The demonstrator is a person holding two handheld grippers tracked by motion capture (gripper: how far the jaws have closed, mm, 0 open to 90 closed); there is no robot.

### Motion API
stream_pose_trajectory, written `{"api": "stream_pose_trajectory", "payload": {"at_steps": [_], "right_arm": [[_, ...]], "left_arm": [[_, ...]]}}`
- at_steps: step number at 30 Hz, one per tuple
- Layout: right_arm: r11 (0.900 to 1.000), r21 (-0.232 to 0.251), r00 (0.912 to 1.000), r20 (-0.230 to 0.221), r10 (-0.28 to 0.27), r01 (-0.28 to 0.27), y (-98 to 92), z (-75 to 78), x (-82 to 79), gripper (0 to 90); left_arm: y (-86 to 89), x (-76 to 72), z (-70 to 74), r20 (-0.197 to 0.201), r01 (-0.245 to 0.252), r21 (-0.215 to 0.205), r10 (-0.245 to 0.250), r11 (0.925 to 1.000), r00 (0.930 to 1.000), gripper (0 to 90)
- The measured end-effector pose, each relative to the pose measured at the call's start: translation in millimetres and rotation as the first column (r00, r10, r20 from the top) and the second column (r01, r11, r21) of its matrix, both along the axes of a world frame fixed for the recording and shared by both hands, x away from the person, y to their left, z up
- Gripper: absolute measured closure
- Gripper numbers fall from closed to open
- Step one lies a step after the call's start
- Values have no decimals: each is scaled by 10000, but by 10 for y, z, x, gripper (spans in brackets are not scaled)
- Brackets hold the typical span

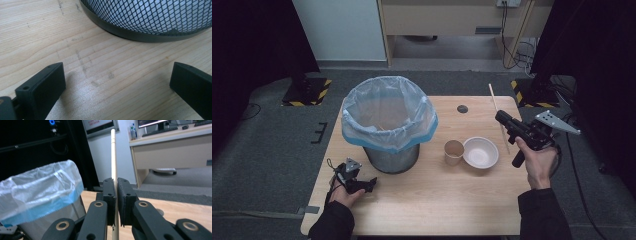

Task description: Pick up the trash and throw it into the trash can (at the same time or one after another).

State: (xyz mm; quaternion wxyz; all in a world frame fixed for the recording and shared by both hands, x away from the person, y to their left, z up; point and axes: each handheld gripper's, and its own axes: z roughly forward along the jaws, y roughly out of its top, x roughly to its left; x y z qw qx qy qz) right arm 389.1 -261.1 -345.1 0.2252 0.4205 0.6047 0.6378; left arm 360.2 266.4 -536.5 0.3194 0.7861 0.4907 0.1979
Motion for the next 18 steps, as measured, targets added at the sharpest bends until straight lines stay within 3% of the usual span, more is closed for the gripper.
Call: {"api": "stream_pose_trajectory", "payload": {"at_steps": [6, 18], "right_arm": [[9996, 225, 9990, 415, 168, -177, 46, 145, -6, 857], [9957, 379, 9892, 1236, 787, -840, 390, 537, 43, 857]], "left_arm": [[0, 0, 0, -1, 1, 0, -1, 10000, 10000, 0], [0, 0, 0, 0, -1, 1, 1, 10000, 10000, 0]]}}
